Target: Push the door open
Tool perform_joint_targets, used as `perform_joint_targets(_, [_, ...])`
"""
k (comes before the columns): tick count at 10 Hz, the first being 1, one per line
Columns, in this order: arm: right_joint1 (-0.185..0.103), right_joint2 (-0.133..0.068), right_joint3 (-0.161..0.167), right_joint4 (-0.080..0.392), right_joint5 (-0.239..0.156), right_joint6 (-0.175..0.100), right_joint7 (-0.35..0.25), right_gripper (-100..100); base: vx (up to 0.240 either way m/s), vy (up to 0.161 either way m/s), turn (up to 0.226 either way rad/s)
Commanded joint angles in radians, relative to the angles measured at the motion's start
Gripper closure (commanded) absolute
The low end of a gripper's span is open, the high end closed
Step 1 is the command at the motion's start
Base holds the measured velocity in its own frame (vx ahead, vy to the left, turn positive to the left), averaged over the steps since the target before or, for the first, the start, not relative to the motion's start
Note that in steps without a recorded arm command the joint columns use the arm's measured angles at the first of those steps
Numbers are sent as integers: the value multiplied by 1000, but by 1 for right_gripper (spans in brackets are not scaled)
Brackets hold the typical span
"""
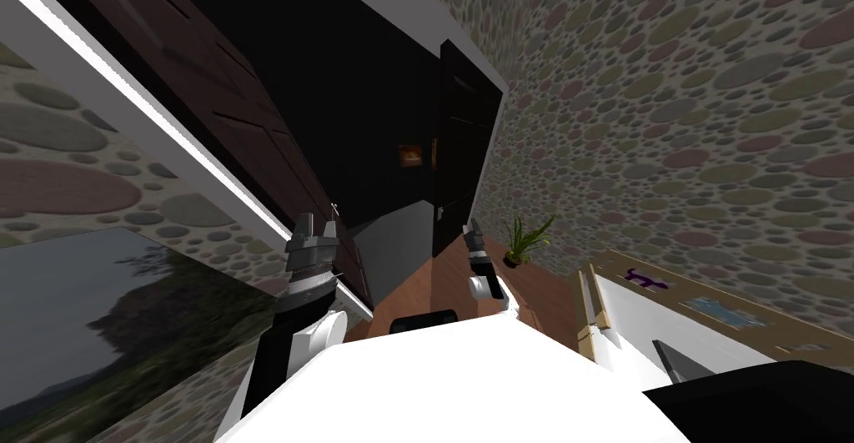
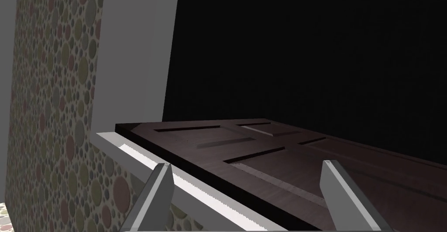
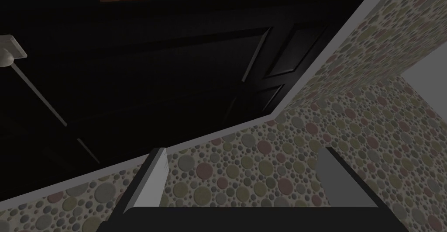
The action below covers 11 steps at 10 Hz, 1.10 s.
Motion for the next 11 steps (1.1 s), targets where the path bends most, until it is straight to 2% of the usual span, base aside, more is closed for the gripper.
perform_joint_targets(1, [-17,-4,1,50,0,-11,2,-100,81,-124,135])
perform_joint_targets(6, [-86,-10,2,214,1,-46,11,-100,60,-118,162])
perform_joint_targets(7, [-86,-10,2,222,1,-46,11,-100,36,-84,49])
perform_joint_targets(11, [-141,-12,4,360,2,-75,18,-100,40,-103,151])
